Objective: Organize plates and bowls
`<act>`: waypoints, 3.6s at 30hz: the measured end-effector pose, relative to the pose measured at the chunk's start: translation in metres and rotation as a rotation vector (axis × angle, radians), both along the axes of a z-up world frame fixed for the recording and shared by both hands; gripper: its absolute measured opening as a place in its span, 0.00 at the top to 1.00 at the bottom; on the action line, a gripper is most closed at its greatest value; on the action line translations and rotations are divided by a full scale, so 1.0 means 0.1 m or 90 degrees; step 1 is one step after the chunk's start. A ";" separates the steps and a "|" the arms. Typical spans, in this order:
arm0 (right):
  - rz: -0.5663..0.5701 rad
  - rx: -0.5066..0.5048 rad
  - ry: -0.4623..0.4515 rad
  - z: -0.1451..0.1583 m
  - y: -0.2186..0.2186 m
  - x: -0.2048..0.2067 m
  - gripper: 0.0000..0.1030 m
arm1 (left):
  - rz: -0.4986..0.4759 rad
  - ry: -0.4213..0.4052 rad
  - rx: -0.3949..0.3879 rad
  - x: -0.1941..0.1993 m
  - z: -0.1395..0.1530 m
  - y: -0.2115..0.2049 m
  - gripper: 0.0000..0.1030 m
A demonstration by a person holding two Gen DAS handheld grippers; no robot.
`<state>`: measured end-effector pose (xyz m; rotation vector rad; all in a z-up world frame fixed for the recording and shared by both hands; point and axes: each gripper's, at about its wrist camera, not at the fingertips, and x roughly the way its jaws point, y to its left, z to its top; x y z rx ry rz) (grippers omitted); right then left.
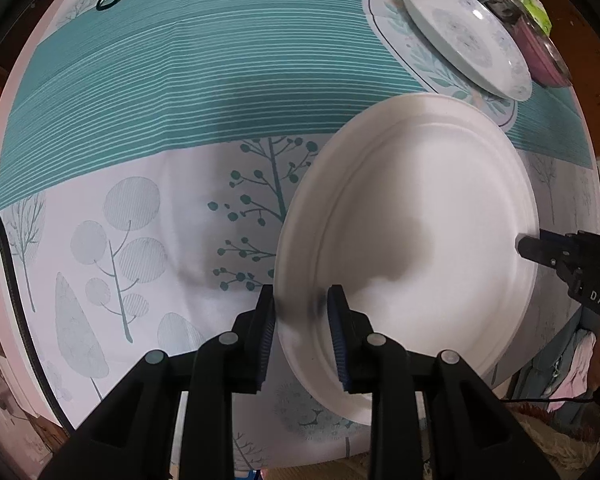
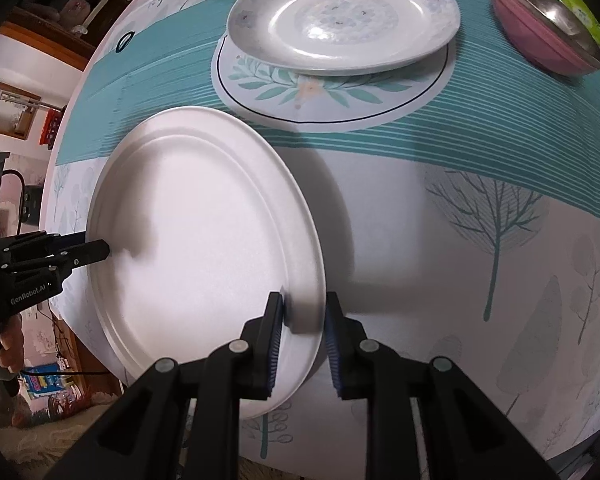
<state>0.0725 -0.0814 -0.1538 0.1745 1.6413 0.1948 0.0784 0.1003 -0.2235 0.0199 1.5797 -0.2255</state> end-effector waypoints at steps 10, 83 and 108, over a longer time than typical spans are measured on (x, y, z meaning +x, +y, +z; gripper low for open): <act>-0.006 -0.006 -0.029 0.02 0.00 0.00 0.78 | 0.010 -0.015 -0.002 -0.09 0.00 -0.07 0.58; -0.146 -0.064 -0.296 1.11 -1.05 1.11 0.71 | -0.074 -0.346 0.049 1.55 1.29 -1.25 0.24; -0.199 0.003 -0.092 0.01 -1.34 1.54 0.71 | -0.047 -0.113 -0.019 2.01 0.14 -1.20 0.51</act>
